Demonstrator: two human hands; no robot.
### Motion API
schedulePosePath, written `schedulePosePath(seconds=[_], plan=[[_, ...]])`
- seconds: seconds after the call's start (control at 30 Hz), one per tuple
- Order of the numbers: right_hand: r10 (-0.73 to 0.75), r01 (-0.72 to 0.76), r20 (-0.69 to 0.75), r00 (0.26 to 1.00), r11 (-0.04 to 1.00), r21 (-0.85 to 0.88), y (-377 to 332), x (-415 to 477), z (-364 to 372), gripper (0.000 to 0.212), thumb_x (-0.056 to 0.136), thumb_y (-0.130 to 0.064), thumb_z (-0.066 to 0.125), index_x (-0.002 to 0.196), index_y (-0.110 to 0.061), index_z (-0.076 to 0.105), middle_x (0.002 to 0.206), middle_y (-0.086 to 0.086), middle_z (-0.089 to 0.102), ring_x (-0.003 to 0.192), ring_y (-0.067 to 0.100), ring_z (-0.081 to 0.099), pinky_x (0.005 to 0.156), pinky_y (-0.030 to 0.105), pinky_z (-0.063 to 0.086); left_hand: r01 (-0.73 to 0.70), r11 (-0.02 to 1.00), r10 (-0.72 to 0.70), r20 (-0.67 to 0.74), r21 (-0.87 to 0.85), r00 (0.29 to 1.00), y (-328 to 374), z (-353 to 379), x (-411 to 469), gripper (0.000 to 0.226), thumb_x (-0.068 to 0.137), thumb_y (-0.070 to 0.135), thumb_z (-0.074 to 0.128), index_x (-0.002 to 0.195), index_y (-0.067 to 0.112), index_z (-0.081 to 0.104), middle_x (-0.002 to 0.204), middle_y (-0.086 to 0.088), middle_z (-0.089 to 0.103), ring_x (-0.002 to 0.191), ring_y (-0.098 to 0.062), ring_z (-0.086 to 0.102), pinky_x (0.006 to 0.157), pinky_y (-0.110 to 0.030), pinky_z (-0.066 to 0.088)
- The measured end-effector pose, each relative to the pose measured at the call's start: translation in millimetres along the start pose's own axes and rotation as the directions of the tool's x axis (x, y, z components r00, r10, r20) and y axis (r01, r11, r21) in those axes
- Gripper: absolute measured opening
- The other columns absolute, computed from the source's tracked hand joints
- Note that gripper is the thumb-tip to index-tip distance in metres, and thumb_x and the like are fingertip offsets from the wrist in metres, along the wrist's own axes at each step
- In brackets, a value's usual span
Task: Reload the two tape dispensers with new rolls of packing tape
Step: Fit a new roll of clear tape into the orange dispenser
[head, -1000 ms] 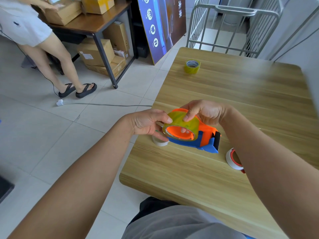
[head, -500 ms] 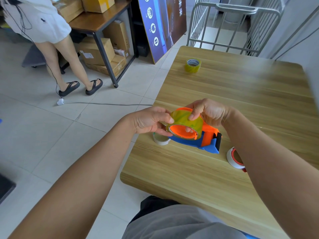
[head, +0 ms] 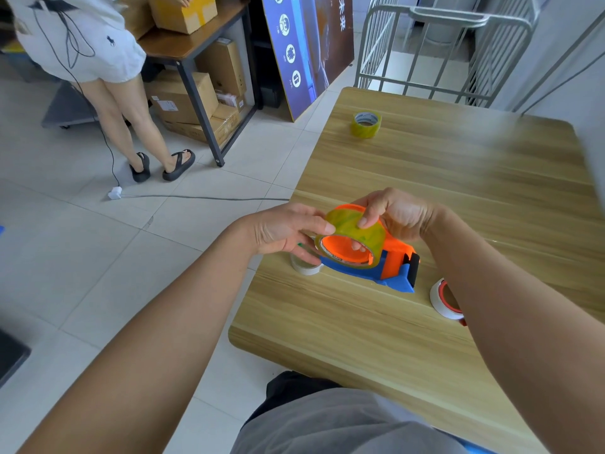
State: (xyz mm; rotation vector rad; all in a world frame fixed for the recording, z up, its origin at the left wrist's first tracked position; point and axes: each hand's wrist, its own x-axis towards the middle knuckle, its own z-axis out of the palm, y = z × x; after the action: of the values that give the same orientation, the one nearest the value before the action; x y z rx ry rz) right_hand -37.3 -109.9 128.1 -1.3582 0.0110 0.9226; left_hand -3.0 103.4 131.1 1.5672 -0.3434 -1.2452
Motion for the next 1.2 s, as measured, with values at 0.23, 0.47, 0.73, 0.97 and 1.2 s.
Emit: schedulePosePath(seconds=[0.23,0.47,0.73,0.97,1.2], plan=[[0.008,-0.008,0.003,1.0,1.0,-0.019,2,4,-2,0.038,0.062,-0.012,0.06,0.098,-0.01,0.072,0.076,0.015,0.069,0.068,0.026,0.065,0.067,0.033,0.055,0.022,1.0,-0.022,-0.038,-0.011,0.999,-1,-4,-2,0.053,0.082,0.012,0.063,0.131,0.003,0.045,0.12,-0.02,0.061,0.108,-0.038,0.061,0.091,-0.045,0.053],[0.047,-0.081,-0.245,0.968,0.988,-0.13,5,11,7,0.036,0.074,-0.003,0.057,0.109,-0.001,0.062,0.08,0.016,0.068,0.067,0.029,0.063,0.065,0.036,0.051,0.115,0.881,0.078,-0.38,0.459,0.922,11,2,4,0.014,0.083,0.013,0.064,0.096,0.01,0.062,0.099,-0.014,0.069,0.084,-0.019,0.07,0.076,-0.032,0.058],[-0.018,-0.108,-0.419,0.908,0.955,-0.275,1,12,13,0.036,0.073,-0.003,0.063,0.108,0.006,0.063,0.093,0.021,0.066,0.081,0.033,0.06,0.086,0.049,0.049,0.178,0.691,0.251,-0.463,0.701,0.85,14,16,10,0.015,0.07,0.0,0.052,0.074,-0.005,0.066,0.073,-0.022,0.069,0.059,-0.025,0.059,0.065,-0.03,0.051],[0.016,-0.077,-0.336,0.942,0.982,-0.172,0,10,12,0.034,0.071,-0.006,0.062,0.105,-0.003,0.065,0.084,0.017,0.067,0.07,0.031,0.062,0.068,0.037,0.05,0.137,0.741,0.278,-0.486,0.657,0.828,13,13,11,0.01,0.066,0.01,0.062,0.074,0.004,0.063,0.07,-0.005,0.068,0.069,-0.021,0.067,0.067,-0.034,0.055],[0.052,-0.084,-0.281,0.958,0.991,-0.101,4,6,4,0.053,0.061,-0.012,0.062,0.113,0.001,0.06,0.083,0.018,0.068,0.072,0.034,0.062,0.068,0.039,0.051,-0.004,0.896,0.221,-0.438,0.444,0.871,10,-12,4,0.004,0.082,0.025,0.065,0.079,0.023,0.065,0.092,-0.003,0.07,0.078,-0.014,0.068,0.08,-0.035,0.057]])
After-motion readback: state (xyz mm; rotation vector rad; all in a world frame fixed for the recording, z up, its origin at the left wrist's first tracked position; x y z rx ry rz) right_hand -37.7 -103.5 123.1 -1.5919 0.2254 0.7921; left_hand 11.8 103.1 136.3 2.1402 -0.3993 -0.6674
